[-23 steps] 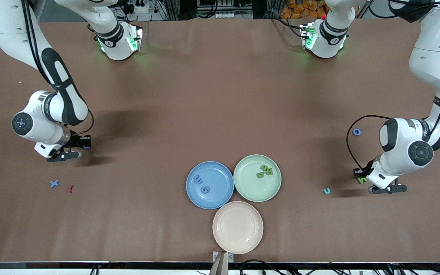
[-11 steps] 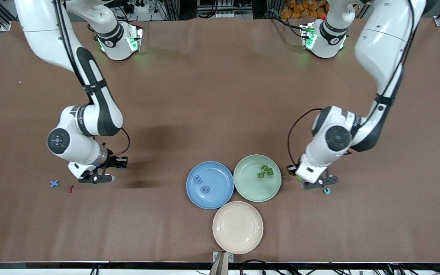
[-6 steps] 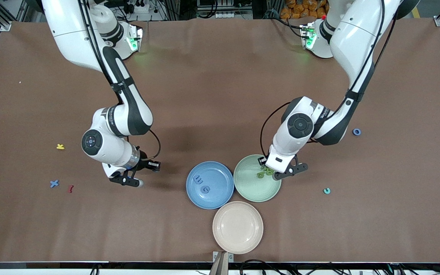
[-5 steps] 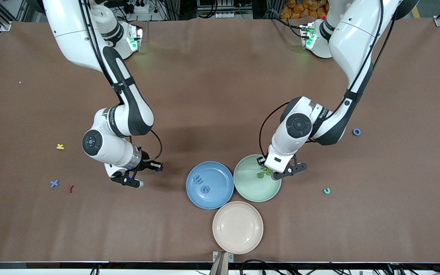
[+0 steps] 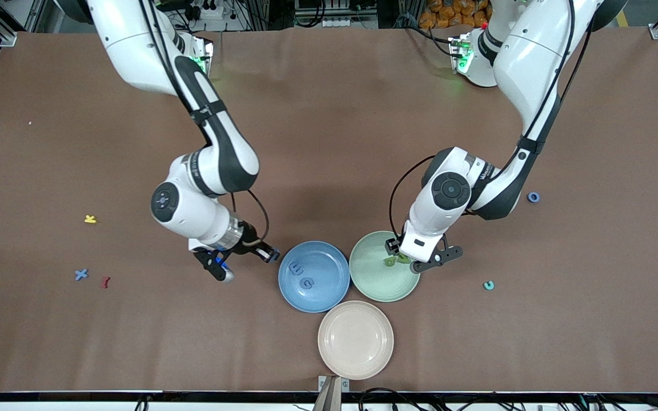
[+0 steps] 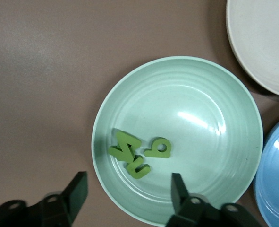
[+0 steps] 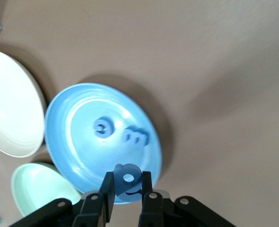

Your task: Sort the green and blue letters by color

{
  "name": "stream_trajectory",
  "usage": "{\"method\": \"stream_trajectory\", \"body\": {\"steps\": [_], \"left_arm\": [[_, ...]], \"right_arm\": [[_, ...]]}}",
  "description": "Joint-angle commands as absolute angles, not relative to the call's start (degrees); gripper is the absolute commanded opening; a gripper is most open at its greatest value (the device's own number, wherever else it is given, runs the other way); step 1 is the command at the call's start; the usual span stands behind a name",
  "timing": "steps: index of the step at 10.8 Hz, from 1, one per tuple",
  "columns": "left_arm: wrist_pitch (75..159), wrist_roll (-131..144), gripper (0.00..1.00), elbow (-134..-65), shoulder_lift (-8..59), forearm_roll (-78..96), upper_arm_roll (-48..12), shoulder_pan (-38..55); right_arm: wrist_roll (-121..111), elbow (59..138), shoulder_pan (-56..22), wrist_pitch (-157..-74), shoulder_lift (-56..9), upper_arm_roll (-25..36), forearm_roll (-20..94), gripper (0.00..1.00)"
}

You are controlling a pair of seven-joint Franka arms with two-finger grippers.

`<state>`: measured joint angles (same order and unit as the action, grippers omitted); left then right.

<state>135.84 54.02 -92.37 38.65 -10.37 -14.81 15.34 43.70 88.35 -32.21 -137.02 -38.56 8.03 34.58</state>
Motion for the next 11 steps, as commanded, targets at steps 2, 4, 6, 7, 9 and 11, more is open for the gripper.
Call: {"method": "stream_trajectory", "body": {"steps": [2, 4, 6, 7, 9, 11], "left_arm": [[134.6, 53.6, 1.00, -91.5, 38.7, -10.0, -14.4, 15.1], [133.6, 49.1, 1.00, -91.8, 38.3, -10.3, -14.2, 13.4], [133.1, 42.8, 1.00, -92.2, 37.9, -10.5, -14.2, 10.2], [133.0, 39.1, 1.00, -92.8, 37.5, -10.5, -14.2, 8.2], [133.1, 28.5, 1.00, -94.8, 36.6, -10.5, -14.2, 3.1], [133.1, 19.0, 1.00, -95.8, 36.5, -10.5, -14.2, -1.8]], "right_arm": [[55.6, 82.9, -36.8, -147.8, -45.1, 8.3, 35.8, 0.00], [60.0, 82.7, -38.0, -150.8, -45.7, 8.3, 35.8, 0.72], [60.9, 82.7, -38.3, -151.1, -45.7, 8.4, 35.0, 1.00], [60.8, 82.8, -38.3, -151.1, -45.6, 8.4, 35.0, 1.00], [60.6, 83.4, -37.7, -150.5, -45.1, 8.5, 34.6, 1.00], [60.1, 86.1, -35.7, -149.4, -43.6, 8.4, 29.7, 1.00]]}}
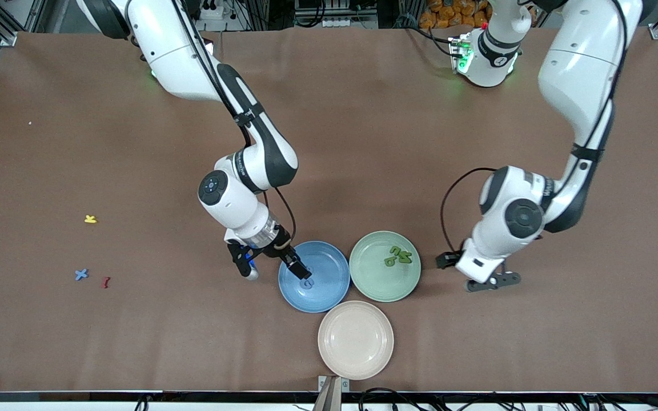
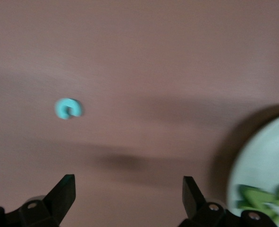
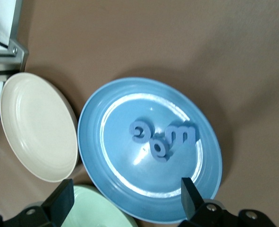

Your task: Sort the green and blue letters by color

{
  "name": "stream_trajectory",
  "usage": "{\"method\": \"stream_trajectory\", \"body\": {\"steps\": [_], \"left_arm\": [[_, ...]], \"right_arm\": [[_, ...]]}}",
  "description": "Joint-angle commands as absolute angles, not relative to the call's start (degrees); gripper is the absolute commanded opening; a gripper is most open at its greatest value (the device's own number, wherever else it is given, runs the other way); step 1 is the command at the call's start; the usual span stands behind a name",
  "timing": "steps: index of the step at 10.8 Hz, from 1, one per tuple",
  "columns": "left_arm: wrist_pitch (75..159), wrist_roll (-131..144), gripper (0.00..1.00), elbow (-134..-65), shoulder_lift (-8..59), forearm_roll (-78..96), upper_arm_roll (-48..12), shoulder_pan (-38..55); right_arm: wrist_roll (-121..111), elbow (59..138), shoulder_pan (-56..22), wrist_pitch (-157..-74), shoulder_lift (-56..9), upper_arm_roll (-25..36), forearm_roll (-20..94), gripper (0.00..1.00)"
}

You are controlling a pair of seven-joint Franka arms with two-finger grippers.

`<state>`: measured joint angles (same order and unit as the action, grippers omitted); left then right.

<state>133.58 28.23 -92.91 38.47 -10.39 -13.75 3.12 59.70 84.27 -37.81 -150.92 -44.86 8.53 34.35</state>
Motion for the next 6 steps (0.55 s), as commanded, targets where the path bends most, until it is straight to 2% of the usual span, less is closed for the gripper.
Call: {"method": "stream_trajectory", "body": {"steps": [1, 3, 6], "left_arm": [[133.1, 16.1, 1.00, -95.8, 36.7, -10.5, -14.1, -3.5], [133.1, 12.5, 1.00, -95.8, 36.7, -10.8, -11.7, -4.6], [133.1, 11.8, 1.00, -95.8, 36.2, -10.7, -9.3, -5.4]], "right_arm": [[59.7, 86.3, -34.1, -146.6, -43.2, 8.3, 27.8, 1.00], [52.3, 87.0, -31.2, -139.2, -41.6, 8.3, 25.7, 1.00], [38.4, 94.8, -26.0, -137.2, -35.9, 8.3, 25.6, 1.00]]}}
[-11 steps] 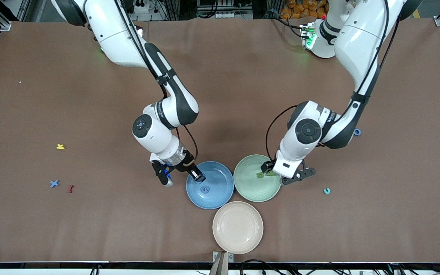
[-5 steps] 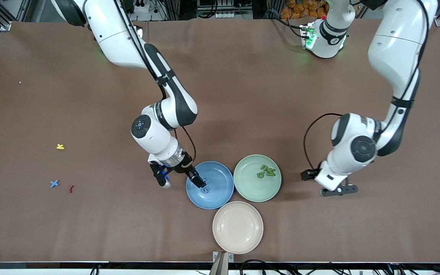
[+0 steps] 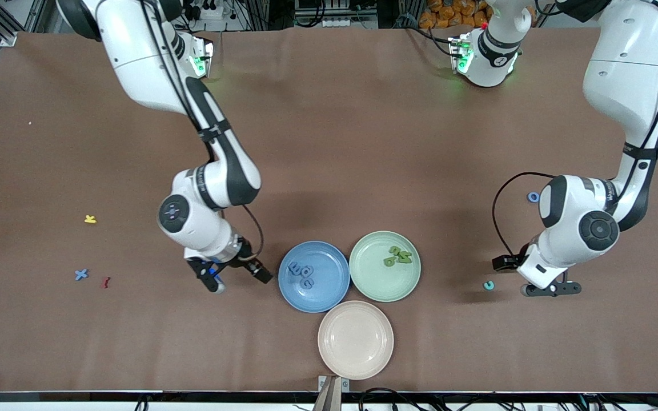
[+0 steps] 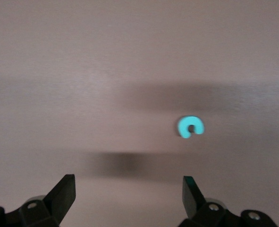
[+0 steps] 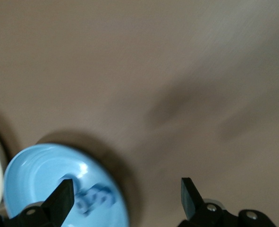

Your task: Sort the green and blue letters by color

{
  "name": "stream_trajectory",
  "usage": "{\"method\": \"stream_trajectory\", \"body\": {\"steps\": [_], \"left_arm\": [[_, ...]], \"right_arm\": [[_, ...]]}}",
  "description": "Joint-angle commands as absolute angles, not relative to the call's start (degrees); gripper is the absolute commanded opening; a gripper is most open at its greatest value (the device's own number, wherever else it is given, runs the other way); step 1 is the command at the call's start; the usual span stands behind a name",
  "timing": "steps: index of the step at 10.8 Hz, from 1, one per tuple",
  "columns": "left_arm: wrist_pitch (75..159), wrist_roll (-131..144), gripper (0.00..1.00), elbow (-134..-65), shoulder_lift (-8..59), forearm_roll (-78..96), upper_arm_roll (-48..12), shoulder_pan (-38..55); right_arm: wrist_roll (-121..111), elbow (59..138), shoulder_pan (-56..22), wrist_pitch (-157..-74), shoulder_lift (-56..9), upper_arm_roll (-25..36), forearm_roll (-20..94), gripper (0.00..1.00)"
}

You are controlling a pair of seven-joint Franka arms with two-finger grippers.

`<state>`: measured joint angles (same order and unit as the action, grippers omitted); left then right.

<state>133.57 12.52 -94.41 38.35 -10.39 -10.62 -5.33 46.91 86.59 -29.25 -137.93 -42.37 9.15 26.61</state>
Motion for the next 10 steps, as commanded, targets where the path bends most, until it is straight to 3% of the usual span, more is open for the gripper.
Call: {"method": "stream_trajectory", "body": {"steps": [1, 7, 10], "left_arm": [[133.0, 12.3, 1.00, -95.7, 35.3, -10.5, -9.3, -5.9], [119.4, 11.7, 1.00, -95.5, 23.0, -7.9, -9.5, -5.8], [111.9, 11.8, 1.00, -95.2, 14.5, -1.4, -9.4, -4.7]], "right_arm": [[32.7, 96.9, -24.2, -137.1, -34.6, 8.4, 25.4, 1.00], [-13.1, 101.6, -12.3, -135.4, -33.4, 12.9, 22.3, 1.00], [-25.5, 101.4, -11.1, -135.9, -34.1, 17.0, 21.5, 1.00]]}}
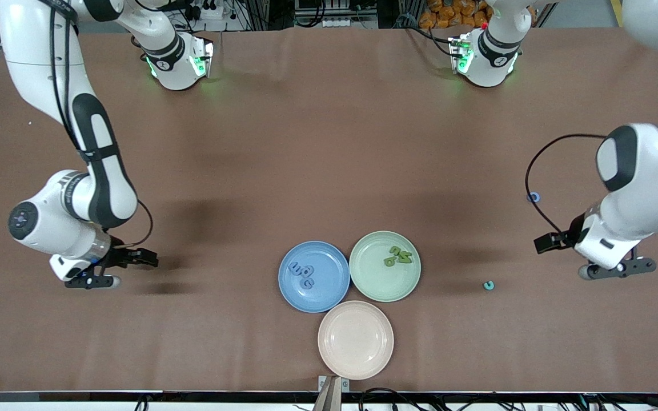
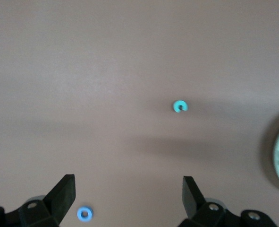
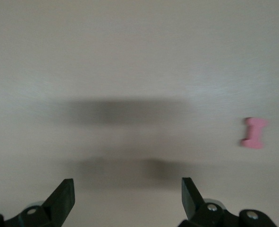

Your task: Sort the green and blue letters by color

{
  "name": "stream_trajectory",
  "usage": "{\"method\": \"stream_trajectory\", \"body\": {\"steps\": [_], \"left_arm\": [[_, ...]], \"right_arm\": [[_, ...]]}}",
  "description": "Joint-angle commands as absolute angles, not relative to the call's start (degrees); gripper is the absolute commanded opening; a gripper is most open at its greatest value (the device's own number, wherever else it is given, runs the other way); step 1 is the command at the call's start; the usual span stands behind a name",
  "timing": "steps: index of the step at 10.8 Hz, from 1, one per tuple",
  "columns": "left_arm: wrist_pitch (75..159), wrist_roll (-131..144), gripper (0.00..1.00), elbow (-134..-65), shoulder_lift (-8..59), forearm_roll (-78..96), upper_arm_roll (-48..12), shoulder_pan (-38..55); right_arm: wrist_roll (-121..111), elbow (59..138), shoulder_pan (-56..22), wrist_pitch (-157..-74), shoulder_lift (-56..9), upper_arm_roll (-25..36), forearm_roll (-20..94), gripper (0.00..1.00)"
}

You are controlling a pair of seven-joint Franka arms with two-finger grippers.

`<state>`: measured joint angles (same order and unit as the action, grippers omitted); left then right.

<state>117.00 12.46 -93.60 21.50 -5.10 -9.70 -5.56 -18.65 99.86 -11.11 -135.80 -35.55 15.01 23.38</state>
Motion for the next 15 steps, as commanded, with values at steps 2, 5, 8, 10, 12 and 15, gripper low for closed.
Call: {"method": "stream_trajectory", "body": {"steps": [2, 5, 8, 10, 12, 15], "left_arm": [[106.9, 11.7, 1.00, -94.8, 9.4, -0.7, -9.5, -3.9], [97.8, 11.9, 1.00, -90.9, 6.4, -0.7, -10.3, -3.8], [91.9, 11.7, 1.00, -84.6, 5.6, 0.3, -10.1, -3.8], [91.9, 11.4, 1.00, -84.6, 4.8, 3.1, -8.7, -3.8], [92.0, 11.3, 1.00, -84.6, 4.7, 5.3, -8.3, -3.8], [91.8, 8.4, 1.00, -85.2, 1.9, 6.7, -6.4, -3.7]], "right_arm": [[-28.3, 101.3, -10.1, -136.1, -34.5, 18.8, 15.3, 1.00], [-29.3, 101.1, -6.9, -139.1, -36.3, 19.0, 8.9, 1.00], [-30.7, 100.3, -5.5, -142.6, -38.5, 19.0, 9.1, 1.00], [-31.1, 97.3, -3.3, -142.2, -40.5, 18.9, 9.4, 1.00], [-32.7, 94.8, -1.9, -141.9, -42.4, 18.8, 9.6, 1.00], [-36.1, 90.9, -1.0, -135.8, -44.5, 18.5, 14.2, 1.00]]}}
